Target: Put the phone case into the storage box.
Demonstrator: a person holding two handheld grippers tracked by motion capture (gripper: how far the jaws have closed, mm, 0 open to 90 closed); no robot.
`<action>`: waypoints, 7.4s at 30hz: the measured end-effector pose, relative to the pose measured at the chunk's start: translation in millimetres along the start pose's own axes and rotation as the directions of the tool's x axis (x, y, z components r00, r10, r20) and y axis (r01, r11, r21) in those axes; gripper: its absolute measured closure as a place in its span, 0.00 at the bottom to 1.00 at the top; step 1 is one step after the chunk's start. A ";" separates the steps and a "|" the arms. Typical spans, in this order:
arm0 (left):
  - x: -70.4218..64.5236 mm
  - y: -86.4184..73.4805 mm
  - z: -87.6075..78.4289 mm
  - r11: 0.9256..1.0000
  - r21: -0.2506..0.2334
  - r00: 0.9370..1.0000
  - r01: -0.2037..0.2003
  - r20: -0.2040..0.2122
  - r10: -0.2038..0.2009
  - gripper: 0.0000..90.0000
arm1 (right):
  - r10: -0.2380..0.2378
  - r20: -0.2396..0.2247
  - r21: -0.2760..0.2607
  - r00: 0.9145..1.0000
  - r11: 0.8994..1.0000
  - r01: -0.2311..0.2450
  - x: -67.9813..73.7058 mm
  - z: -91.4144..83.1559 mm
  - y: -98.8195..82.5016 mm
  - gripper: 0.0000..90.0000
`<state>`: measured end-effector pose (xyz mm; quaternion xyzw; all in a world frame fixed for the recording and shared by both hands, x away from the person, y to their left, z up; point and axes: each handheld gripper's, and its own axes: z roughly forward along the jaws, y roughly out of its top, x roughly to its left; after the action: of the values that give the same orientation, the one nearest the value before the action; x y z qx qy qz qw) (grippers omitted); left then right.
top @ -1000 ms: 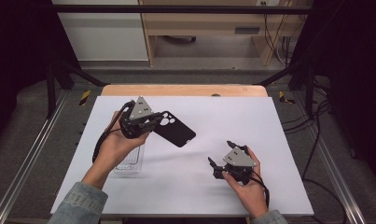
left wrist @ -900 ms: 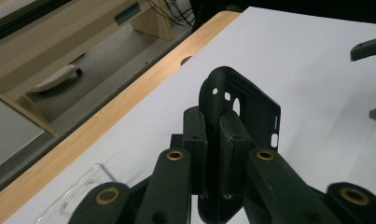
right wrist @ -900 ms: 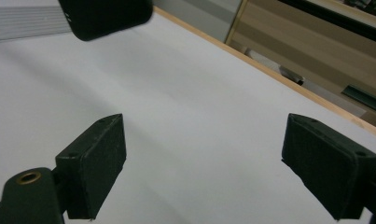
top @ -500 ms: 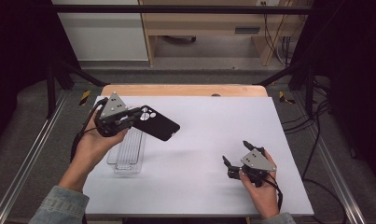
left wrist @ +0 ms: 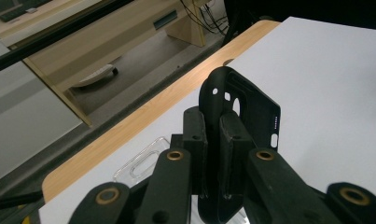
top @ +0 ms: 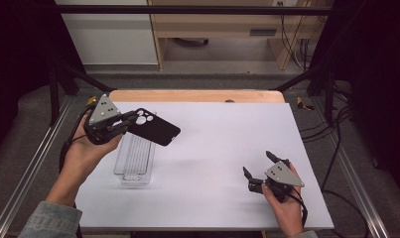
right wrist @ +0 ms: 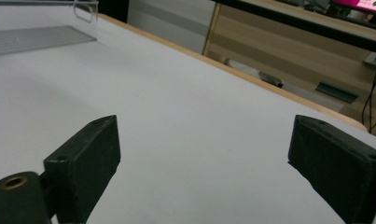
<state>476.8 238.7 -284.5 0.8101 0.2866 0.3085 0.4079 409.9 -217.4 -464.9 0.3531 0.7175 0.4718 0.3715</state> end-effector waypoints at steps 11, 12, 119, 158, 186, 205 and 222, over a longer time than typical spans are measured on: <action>15.1 -0.5 -16.9 1.000 -0.026 0.999 0.014 -0.044 -0.015 0.92 | 0.066 0.020 -0.033 0.998 0.997 -0.066 -12.8 -6.8 -9.5 0.05; 16.0 -0.7 -18.4 1.000 -0.025 0.999 0.013 -0.047 -0.014 0.92 | 0.068 0.027 -0.039 0.997 0.997 -0.067 -12.1 -7.7 -9.3 0.05; 40.6 11.3 5.7 0.928 0.160 0.929 -0.336 -0.108 0.355 0.92 | 0.097 -0.001 -0.189 0.995 0.977 -0.096 -3.2 -4.8 -8.3 0.05; 51.7 17.0 52.8 0.845 0.252 0.864 -0.472 -0.057 0.500 0.92 | 0.114 -0.017 -0.208 0.993 0.971 -0.115 -5.6 -5.6 -8.5 0.05; 68.0 -6.1 102.7 0.809 0.334 0.860 -0.484 0.014 0.510 0.92 | 0.107 -0.033 -0.205 0.994 0.972 -0.111 -4.8 -2.4 -9.9 0.04; 61.0 -9.3 110.2 0.788 0.343 0.847 -0.512 0.049 0.529 0.92 | 0.111 -0.043 -0.203 0.993 0.972 -0.118 -4.3 -2.0 -10.5 0.04; 57.8 -12.7 115.9 0.780 0.351 0.844 -0.518 0.062 0.533 0.92 | 0.117 -0.041 -0.205 0.992 0.971 -0.123 -4.2 -2.5 -10.6 0.03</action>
<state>596.4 230.4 -335.1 0.9111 0.1086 0.3696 0.1468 408.0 -225.3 -473.3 0.3485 0.6471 0.5704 0.3667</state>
